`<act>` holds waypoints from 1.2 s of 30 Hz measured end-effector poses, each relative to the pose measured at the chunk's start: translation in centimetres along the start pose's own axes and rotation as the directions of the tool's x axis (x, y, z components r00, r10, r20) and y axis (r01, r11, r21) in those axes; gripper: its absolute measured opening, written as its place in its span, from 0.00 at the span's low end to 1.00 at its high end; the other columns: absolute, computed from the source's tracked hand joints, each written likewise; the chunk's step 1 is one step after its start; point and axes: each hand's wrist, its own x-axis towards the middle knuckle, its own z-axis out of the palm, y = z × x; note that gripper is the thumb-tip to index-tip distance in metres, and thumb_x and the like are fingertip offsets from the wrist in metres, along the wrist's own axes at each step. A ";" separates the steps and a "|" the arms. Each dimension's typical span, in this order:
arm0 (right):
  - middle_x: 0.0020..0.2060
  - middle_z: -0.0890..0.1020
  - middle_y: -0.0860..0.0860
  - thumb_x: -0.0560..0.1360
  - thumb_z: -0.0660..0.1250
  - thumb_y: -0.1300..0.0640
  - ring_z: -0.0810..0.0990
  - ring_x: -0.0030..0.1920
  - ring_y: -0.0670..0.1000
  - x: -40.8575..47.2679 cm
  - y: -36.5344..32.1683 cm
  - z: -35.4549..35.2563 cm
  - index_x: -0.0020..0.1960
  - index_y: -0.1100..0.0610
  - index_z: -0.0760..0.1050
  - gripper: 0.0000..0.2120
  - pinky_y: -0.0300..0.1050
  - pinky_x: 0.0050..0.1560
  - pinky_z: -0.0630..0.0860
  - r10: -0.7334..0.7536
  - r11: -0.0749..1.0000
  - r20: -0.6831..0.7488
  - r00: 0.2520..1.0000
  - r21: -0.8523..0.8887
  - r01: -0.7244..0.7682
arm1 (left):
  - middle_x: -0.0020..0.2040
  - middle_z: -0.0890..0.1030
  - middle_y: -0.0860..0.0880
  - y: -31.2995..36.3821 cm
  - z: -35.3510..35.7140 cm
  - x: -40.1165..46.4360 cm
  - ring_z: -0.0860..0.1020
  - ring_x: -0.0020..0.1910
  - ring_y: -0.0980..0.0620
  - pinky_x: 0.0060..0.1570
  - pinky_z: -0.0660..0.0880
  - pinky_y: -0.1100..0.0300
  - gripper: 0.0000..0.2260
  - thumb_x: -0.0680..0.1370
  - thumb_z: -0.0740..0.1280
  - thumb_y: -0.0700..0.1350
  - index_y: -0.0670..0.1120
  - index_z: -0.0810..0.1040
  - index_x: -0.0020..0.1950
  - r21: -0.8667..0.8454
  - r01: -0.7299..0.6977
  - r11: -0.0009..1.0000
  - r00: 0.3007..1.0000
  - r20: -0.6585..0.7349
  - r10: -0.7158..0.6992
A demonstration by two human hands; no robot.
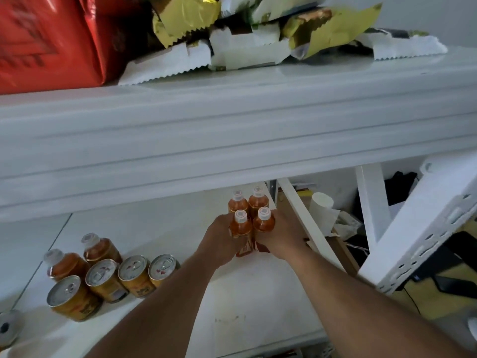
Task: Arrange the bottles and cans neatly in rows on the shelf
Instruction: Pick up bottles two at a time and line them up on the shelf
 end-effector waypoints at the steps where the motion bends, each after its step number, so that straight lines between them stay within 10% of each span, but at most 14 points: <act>1: 0.40 0.83 0.45 0.74 0.70 0.41 0.82 0.43 0.46 0.2 0.3 0.3 0.47 0.47 0.78 0.10 0.49 0.51 0.82 0.010 1.000 -0.015 1.000 0.030 -0.010 | 0.49 0.76 0.57 -0.3 0.1 0.1 0.75 0.48 0.56 0.48 0.69 0.64 0.15 0.73 0.73 0.42 0.49 0.78 0.59 -0.003 0.008 1.000 1.000 -0.007 -0.008; 8: 0.47 0.83 0.48 0.63 0.63 0.27 0.82 0.45 0.51 1.4 2.0 2.1 0.54 0.47 0.77 0.30 0.52 0.49 0.82 0.206 0.977 -0.006 0.978 0.056 -0.206 | 0.50 0.77 0.57 -0.9 1.0 0.0 0.78 0.47 0.55 0.44 0.73 0.62 0.16 0.70 0.76 0.49 0.52 0.77 0.56 -0.016 0.091 0.996 0.993 -0.080 -0.092; 24: 0.70 0.74 0.58 0.75 0.75 0.51 0.74 0.69 0.59 0.3 1.3 0.6 0.76 0.60 0.64 0.35 0.46 0.57 0.71 0.326 0.915 0.087 0.941 0.219 -0.338 | 0.57 0.78 0.51 -0.9 0.9 0.2 0.77 0.47 0.53 0.37 0.70 0.67 0.22 0.75 0.73 0.48 0.47 0.75 0.67 0.016 0.154 0.988 0.986 -0.059 -0.153; 29: 0.73 0.72 0.58 0.77 0.71 0.48 0.73 0.70 0.60 -2.4 0.8 -0.1 0.76 0.61 0.63 0.34 0.46 0.59 0.70 0.368 0.918 0.101 0.924 0.120 -0.378 | 0.76 0.64 0.47 -1.1 -0.2 -1.8 0.67 0.72 0.47 0.68 0.70 0.50 0.34 0.77 0.66 0.53 0.48 0.56 0.80 0.218 0.160 0.963 0.987 -0.010 -0.162; 36: 0.66 0.78 0.53 0.76 0.65 0.38 0.77 0.65 0.57 -7.5 0.1 -0.2 0.72 0.53 0.70 0.29 0.47 0.62 0.72 0.210 0.968 0.036 0.977 -0.150 -0.202 | 0.82 0.50 0.47 -0.4 -1.9 -5.7 0.52 0.79 0.44 0.75 0.57 0.46 0.33 0.79 0.62 0.57 0.50 0.54 0.80 0.599 -0.028 0.800 0.994 0.098 -0.039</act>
